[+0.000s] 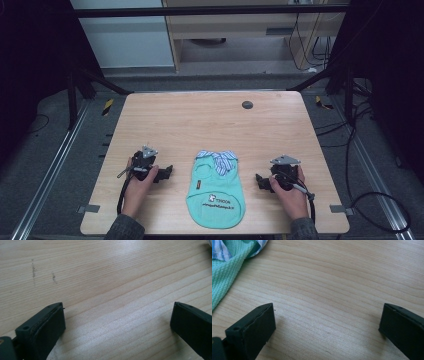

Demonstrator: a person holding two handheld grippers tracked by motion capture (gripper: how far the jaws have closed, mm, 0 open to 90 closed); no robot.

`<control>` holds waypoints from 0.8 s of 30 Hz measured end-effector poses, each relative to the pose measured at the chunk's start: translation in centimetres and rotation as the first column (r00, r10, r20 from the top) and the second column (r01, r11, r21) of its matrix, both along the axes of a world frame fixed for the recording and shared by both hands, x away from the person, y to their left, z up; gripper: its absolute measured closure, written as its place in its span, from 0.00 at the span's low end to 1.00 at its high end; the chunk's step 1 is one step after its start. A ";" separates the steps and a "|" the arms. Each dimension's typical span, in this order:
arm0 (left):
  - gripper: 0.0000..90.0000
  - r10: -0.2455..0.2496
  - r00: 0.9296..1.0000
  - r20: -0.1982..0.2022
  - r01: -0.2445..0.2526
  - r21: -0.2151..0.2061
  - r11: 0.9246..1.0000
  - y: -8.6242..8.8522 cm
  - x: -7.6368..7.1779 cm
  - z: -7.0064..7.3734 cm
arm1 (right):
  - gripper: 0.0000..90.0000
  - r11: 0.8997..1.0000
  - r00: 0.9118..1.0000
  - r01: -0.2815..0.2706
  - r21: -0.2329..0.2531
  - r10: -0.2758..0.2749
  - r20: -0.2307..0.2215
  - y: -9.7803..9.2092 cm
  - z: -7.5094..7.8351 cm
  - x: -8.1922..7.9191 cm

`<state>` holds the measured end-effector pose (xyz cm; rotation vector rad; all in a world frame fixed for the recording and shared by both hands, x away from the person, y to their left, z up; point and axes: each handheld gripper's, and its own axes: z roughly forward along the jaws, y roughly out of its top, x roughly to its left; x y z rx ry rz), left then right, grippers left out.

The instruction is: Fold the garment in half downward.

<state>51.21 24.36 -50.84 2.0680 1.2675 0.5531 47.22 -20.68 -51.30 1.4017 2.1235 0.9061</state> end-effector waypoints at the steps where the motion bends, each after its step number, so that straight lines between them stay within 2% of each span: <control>1: 0.00 0.002 1.000 0.001 -0.002 -0.001 1.000 0.0 0.0 0.0 | 0.01 1.000 1.000 -0.001 0.000 0.001 0.000 0.0 0.0 0.0; 8: 0.00 -0.014 1.000 0.002 0.014 0.000 1.000 0.0 -0.1 0.0 | 0.00 1.000 1.000 -0.002 0.005 0.002 -0.005 0.0 0.0 0.0; 10: 0.03 -0.019 1.000 0.009 0.019 -0.009 1.000 -0.2 -0.2 0.1 | 0.00 1.000 1.000 -0.004 0.006 0.004 -0.006 0.0 0.0 0.0; 12: 0.04 -0.023 1.000 -0.004 0.023 -0.017 1.000 -0.4 -0.2 0.3 | 0.00 1.000 1.000 -0.005 0.007 0.005 -0.006 0.0 0.0 0.0; 15: 0.06 -0.043 0.999 -0.015 0.042 -0.030 0.999 -0.5 0.0 0.9 | 0.05 0.999 0.999 -0.039 0.003 0.039 0.000 0.0 0.1 0.1; 16: 0.06 -0.043 0.999 -0.015 0.042 -0.030 0.999 -0.5 0.0 0.9 | 0.06 0.999 0.999 -0.052 -0.003 0.052 -0.010 0.0 0.3 0.2; 18: 0.07 -0.067 0.998 0.008 0.067 -0.028 0.997 -0.7 0.4 2.5 | 0.08 0.998 0.998 -0.061 0.001 0.061 -0.029 0.1 0.8 0.6; 19: 0.07 -0.078 0.997 0.009 0.078 -0.040 0.996 -0.7 0.6 3.0 | 0.10 0.997 0.997 -0.071 0.002 0.071 -0.028 0.2 1.3 0.9; 21: 0.07 -0.099 0.995 -0.001 0.099 -0.061 0.993 -1.0 1.2 3.8 | 0.10 0.996 0.996 -0.087 0.014 0.087 -0.031 0.4 2.0 1.5; 24: 0.08 -0.143 0.990 -0.019 0.142 -0.049 0.989 -1.8 2.3 4.7 | 0.21 0.994 0.994 -0.105 0.008 0.105 -0.042 1.0 3.1 2.5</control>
